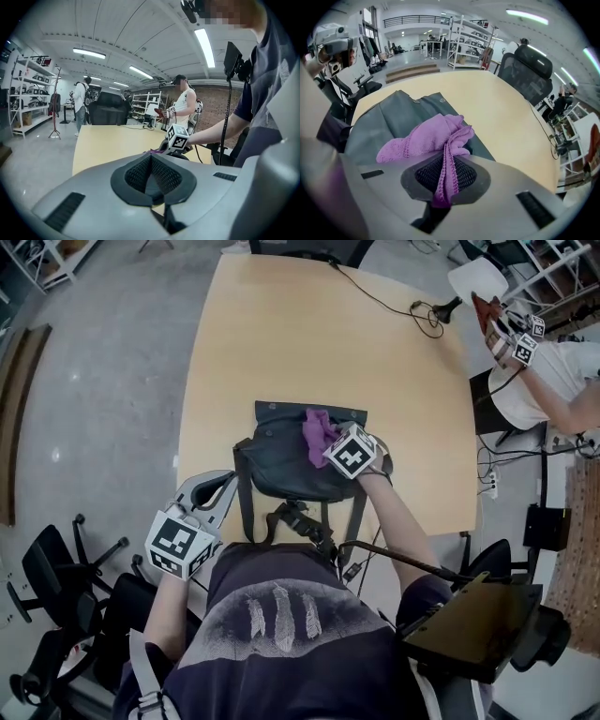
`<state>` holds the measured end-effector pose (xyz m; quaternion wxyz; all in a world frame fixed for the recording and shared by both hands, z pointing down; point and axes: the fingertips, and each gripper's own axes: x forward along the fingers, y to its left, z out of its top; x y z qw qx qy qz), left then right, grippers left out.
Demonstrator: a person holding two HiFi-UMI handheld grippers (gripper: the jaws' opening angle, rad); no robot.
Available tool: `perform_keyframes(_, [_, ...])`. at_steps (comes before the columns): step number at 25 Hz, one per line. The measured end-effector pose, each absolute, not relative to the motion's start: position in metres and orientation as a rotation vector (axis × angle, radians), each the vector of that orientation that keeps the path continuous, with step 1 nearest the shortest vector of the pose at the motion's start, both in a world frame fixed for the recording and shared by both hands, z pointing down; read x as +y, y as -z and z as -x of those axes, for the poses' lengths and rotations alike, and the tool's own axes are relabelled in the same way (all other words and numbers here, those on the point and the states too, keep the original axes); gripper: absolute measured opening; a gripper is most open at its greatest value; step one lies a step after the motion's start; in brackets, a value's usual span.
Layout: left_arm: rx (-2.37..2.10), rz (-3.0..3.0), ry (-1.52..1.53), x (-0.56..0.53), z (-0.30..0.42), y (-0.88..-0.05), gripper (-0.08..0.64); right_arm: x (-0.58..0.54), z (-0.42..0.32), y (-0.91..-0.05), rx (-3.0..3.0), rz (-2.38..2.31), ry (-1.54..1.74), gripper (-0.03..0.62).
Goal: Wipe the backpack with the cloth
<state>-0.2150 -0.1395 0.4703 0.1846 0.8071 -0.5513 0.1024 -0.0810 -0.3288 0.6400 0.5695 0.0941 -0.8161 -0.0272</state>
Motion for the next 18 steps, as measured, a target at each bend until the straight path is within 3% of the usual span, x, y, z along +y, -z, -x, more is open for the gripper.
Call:
perform_keyframes(13, [-1.560, -2.263, -0.269, -0.140, 0.217, -0.471, 0.006, -0.428, -0.045, -0.612, -1.705, -0.560, 0.071, 0.030])
perform_keyframes(18, [-1.561, -2.231, -0.267, -0.136, 0.225, -0.480, 0.006, -0.457, -0.021, -0.592, -1.793, -0.708, 0.082, 0.030])
